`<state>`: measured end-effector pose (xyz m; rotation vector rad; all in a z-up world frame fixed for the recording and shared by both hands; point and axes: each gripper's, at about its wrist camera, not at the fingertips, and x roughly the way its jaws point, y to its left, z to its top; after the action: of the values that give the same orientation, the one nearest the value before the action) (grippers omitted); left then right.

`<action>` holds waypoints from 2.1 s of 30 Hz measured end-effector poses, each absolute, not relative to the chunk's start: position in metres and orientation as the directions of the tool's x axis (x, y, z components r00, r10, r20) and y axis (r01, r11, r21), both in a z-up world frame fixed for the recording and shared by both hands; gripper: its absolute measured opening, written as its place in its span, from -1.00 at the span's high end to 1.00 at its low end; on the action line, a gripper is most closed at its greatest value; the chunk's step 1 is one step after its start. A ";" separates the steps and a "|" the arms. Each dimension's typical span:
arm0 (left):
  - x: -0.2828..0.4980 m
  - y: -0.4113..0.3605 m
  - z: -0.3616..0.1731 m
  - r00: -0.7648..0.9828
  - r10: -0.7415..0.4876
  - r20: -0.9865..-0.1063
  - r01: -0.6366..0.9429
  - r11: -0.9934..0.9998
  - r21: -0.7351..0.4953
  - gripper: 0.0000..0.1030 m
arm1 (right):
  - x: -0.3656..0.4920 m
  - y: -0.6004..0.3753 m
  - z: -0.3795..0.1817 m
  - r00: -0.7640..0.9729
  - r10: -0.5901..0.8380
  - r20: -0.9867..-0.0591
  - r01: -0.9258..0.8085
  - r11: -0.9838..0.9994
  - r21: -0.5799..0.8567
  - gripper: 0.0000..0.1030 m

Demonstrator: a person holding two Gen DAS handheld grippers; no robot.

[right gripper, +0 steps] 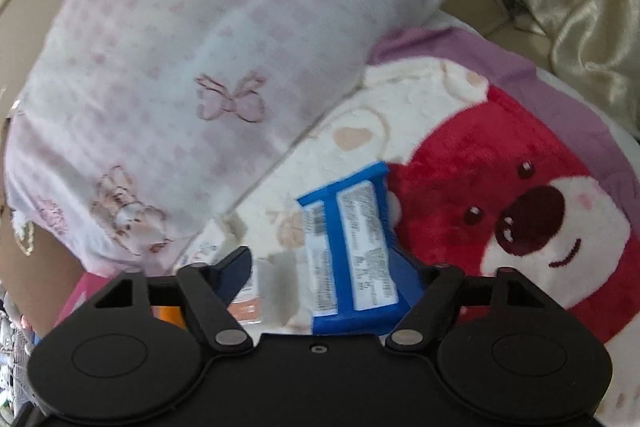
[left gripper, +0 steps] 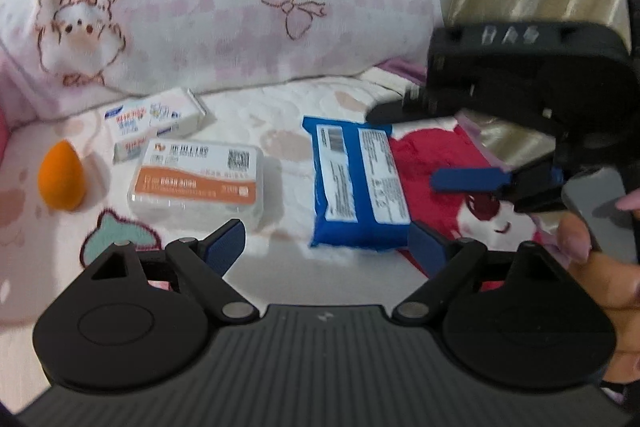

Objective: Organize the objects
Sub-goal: 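Close the right gripper on the blue packet's end, then lift the blue packet off the blanket with the right gripper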

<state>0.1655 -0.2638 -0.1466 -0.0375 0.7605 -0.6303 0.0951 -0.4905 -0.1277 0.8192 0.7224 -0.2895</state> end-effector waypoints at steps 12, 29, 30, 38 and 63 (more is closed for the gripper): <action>0.185 -0.274 -0.169 0.482 -0.625 -0.614 0.561 0.759 -0.332 -0.08 | 0.111 -0.505 -0.153 0.701 0.078 -0.709 0.567 0.542 0.620 0.33; 0.191 -0.274 -0.178 0.465 -0.644 -0.607 0.519 0.754 -0.402 0.63 | 0.115 -0.499 -0.155 0.664 0.028 -0.747 0.536 0.678 0.503 0.59; 0.190 -0.271 -0.177 0.446 -0.662 -0.603 0.515 0.740 -0.432 0.66 | 0.113 -0.500 -0.156 0.673 0.065 -0.737 0.521 0.665 0.535 0.77; 0.168 -0.255 -0.175 0.454 -0.648 -0.612 0.496 0.754 -0.430 0.71 | 0.103 -0.485 -0.143 0.643 0.026 -0.766 0.522 0.716 0.463 0.70; 0.170 -0.255 -0.162 0.396 -0.626 -0.672 0.507 0.759 -0.409 0.66 | 0.094 -0.484 -0.159 0.569 0.129 -0.812 0.512 0.718 0.472 0.34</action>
<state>0.1701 -0.2554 -0.1623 -0.1466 0.9149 -0.7212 0.0939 -0.4839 -0.1591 0.7621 0.9595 -0.2524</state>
